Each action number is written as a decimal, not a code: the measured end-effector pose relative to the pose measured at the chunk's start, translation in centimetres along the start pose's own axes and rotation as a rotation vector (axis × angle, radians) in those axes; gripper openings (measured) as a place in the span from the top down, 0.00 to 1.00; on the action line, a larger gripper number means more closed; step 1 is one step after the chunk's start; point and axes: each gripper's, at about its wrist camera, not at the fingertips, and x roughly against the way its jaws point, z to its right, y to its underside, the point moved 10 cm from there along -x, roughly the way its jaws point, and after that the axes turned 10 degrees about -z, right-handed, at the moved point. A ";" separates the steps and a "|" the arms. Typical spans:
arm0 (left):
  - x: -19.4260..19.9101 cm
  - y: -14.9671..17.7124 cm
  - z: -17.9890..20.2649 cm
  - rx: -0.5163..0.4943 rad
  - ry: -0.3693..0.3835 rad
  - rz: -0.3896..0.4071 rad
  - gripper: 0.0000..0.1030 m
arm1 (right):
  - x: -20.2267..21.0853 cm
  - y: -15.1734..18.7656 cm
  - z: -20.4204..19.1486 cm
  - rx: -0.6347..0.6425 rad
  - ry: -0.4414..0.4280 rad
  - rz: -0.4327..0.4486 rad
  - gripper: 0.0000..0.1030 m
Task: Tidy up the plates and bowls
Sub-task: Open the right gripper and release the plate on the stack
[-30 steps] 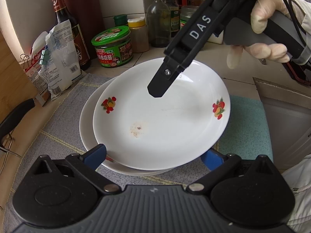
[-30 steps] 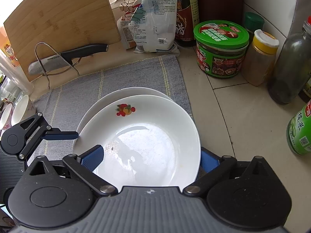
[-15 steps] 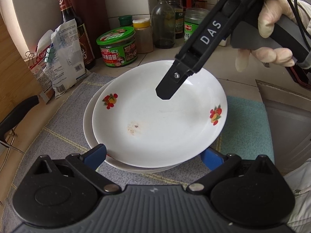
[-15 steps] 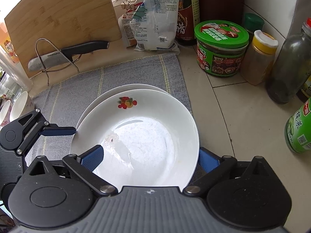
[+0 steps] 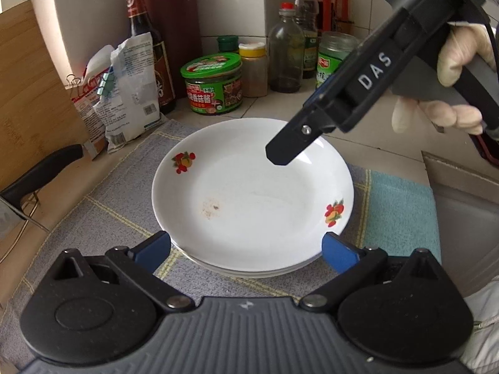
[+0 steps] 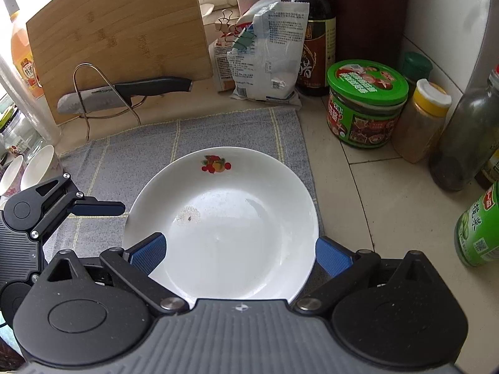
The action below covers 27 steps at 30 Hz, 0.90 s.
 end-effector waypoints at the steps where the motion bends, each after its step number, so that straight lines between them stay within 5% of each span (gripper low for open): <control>1: 0.3 0.0 -0.2 0.018 -0.001 0.014 0.01 | 0.1 0.0 -0.2 0.007 0.000 0.006 0.00; 11: 3.6 0.8 -1.9 0.192 -0.047 0.105 0.01 | 1.4 -0.6 -1.9 0.095 0.063 0.093 0.00; 19: 7.0 2.8 -3.5 0.362 -0.187 0.198 0.01 | 2.0 -0.9 -5.1 0.200 0.067 0.151 0.00; 27: 10.0 7.0 -4.7 0.536 -0.357 0.185 0.01 | 1.0 -0.8 -8.8 0.270 -0.024 0.156 0.00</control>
